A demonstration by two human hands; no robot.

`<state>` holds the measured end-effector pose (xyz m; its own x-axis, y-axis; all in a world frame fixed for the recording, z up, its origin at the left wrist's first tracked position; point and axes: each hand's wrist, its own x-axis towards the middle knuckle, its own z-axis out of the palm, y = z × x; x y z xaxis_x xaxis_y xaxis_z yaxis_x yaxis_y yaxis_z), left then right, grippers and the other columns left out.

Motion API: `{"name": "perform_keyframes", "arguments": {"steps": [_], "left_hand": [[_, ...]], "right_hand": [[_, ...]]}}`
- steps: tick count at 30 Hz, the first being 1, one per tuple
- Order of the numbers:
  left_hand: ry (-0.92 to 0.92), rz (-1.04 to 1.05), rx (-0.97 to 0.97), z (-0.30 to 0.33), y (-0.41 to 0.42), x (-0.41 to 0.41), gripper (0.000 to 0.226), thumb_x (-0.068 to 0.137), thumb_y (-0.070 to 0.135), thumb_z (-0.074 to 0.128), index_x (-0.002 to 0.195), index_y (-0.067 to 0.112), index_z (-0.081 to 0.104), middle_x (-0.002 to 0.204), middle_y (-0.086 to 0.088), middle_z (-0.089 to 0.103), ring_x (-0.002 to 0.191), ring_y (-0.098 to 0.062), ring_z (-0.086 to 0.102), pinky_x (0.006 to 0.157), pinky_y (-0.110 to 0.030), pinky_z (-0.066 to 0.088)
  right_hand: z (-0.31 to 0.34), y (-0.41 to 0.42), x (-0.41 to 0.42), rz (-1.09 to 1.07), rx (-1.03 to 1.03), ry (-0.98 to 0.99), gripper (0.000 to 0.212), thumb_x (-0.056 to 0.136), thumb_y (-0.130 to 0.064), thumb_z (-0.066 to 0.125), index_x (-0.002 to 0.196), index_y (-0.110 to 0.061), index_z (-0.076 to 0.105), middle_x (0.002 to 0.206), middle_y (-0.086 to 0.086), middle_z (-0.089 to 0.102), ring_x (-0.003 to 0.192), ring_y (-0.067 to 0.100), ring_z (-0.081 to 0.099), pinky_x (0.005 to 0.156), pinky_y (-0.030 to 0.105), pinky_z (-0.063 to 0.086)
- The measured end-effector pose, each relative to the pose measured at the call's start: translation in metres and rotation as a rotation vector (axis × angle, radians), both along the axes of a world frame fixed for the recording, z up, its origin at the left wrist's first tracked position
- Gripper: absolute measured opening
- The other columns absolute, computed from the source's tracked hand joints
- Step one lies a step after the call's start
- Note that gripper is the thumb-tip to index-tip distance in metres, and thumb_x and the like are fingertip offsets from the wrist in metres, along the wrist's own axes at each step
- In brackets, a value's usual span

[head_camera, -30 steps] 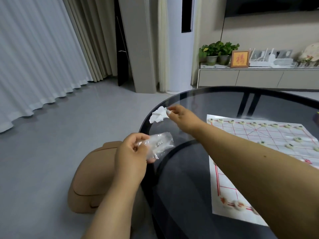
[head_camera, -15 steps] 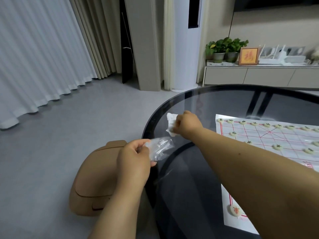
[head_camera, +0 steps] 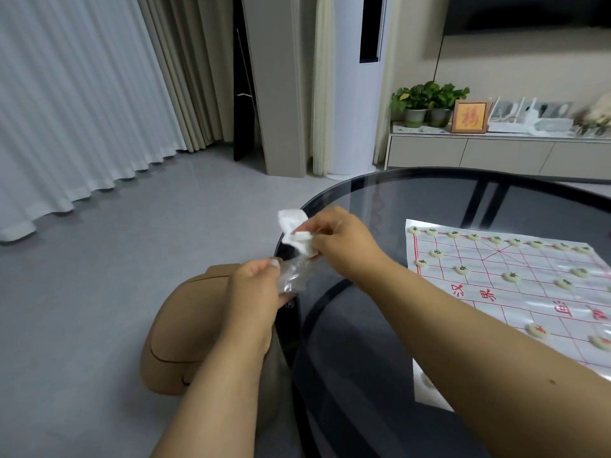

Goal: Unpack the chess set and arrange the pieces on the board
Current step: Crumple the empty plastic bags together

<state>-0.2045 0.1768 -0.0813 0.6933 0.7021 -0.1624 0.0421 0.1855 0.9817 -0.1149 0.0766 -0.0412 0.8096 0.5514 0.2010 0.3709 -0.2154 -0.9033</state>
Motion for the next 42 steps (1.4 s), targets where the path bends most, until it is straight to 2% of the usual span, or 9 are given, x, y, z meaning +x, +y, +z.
{"name": "perform_keyframes", "arguments": {"steps": [6, 12, 17, 23, 27, 31, 36, 39, 42], "left_hand": [[-0.235, -0.019, -0.24, 0.006, 0.004, -0.002, 0.044, 0.098, 0.042, 0.045, 0.116, 0.004, 0.058, 0.1, -0.02, 0.069, 0.082, -0.03, 0.069, 0.069, -0.039, 0.057], [-0.175, 0.044, -0.358, 0.003, 0.011, -0.005, 0.024, 0.102, 0.014, 0.042, 0.122, 0.016, 0.055, 0.106, -0.014, 0.063, 0.084, -0.024, 0.066, 0.05, -0.024, 0.053], [-0.155, 0.036, -0.569, 0.012, 0.023, -0.006, 0.025, 0.099, 0.006, 0.041, 0.116, 0.007, 0.059, 0.08, -0.016, 0.064, 0.051, -0.02, 0.065, 0.035, -0.018, 0.046], [-0.186, 0.103, -0.654, 0.01, 0.031, -0.017, 0.022, 0.099, 0.014, 0.039, 0.103, 0.011, 0.06, 0.084, -0.014, 0.062, 0.071, -0.024, 0.061, 0.058, -0.034, 0.047], [-0.17, 0.094, -0.609, 0.003, 0.045, -0.025, 0.031, 0.097, 0.032, 0.041, 0.082, 0.009, 0.055, 0.07, -0.008, 0.063, 0.063, -0.02, 0.064, 0.056, -0.028, 0.049], [-0.053, 0.222, -0.424, -0.006, 0.08, -0.031, 0.029, 0.102, 0.028, 0.042, 0.08, 0.012, 0.052, 0.073, -0.008, 0.057, 0.055, -0.015, 0.052, 0.047, -0.021, 0.04], [0.018, 0.319, -0.434, -0.026, 0.116, -0.061, 0.025, 0.101, 0.018, 0.041, 0.08, 0.012, 0.051, 0.067, -0.001, 0.029, 0.05, -0.01, 0.026, 0.035, -0.01, 0.023], [0.047, 0.278, -0.458, -0.038, 0.126, -0.07, 0.03, 0.103, 0.027, 0.04, 0.078, 0.013, 0.05, 0.069, -0.001, 0.031, 0.051, -0.009, 0.024, 0.033, -0.011, 0.024], [0.081, 0.255, -0.464, -0.045, 0.131, -0.074, 0.036, 0.102, 0.036, 0.04, 0.078, 0.012, 0.051, 0.067, -0.001, 0.033, 0.049, -0.01, 0.027, 0.032, -0.013, 0.025]], "right_hand": [[-0.014, 0.004, -0.025, 0.144, -0.127, -0.139, 0.024, 0.091, -0.016, 0.052, 0.095, -0.009, 0.075, 0.101, -0.01, 0.053, 0.096, 0.004, 0.052, 0.085, 0.015, 0.04], [-0.03, 0.011, -0.043, 0.218, -0.107, -0.245, 0.03, 0.091, -0.029, 0.051, 0.075, -0.008, 0.065, 0.081, 0.002, 0.06, 0.077, 0.014, 0.057, 0.072, 0.035, 0.049], [-0.032, 0.016, -0.053, 0.112, 0.059, -0.346, 0.031, 0.087, -0.035, 0.046, 0.084, -0.013, 0.067, 0.088, -0.005, 0.063, 0.091, 0.007, 0.053, 0.083, 0.023, 0.043], [-0.039, 0.024, -0.07, 0.233, 0.197, -0.135, 0.04, 0.094, -0.03, 0.036, 0.097, -0.01, 0.071, 0.098, -0.001, 0.069, 0.095, 0.008, 0.061, 0.088, 0.027, 0.048], [-0.044, 0.041, -0.079, 0.364, 0.199, 0.034, 0.048, 0.091, -0.047, 0.034, 0.102, -0.011, 0.063, 0.102, 0.007, 0.068, 0.101, 0.021, 0.063, 0.094, 0.047, 0.046], [-0.047, 0.064, -0.08, 0.363, 0.256, 0.263, 0.032, 0.096, -0.032, 0.035, 0.099, -0.011, 0.058, 0.103, 0.011, 0.067, 0.103, 0.026, 0.062, 0.096, 0.04, 0.047], [-0.088, 0.104, -0.076, 0.382, -0.48, 0.025, 0.038, 0.092, -0.019, 0.042, 0.13, -0.023, 0.049, 0.134, 0.005, 0.052, 0.115, 0.023, 0.053, 0.091, 0.031, 0.044], [-0.106, 0.117, -0.083, 0.64, -0.984, -0.278, 0.05, 0.098, -0.028, 0.036, 0.147, -0.03, 0.026, 0.149, 0.004, 0.029, 0.134, 0.03, 0.03, 0.108, 0.04, 0.031], [-0.124, 0.123, -0.086, 0.702, -1.211, -0.307, 0.056, 0.093, -0.045, 0.031, 0.147, -0.04, 0.016, 0.153, 0.008, 0.013, 0.14, 0.039, 0.014, 0.111, 0.054, 0.019]]}}
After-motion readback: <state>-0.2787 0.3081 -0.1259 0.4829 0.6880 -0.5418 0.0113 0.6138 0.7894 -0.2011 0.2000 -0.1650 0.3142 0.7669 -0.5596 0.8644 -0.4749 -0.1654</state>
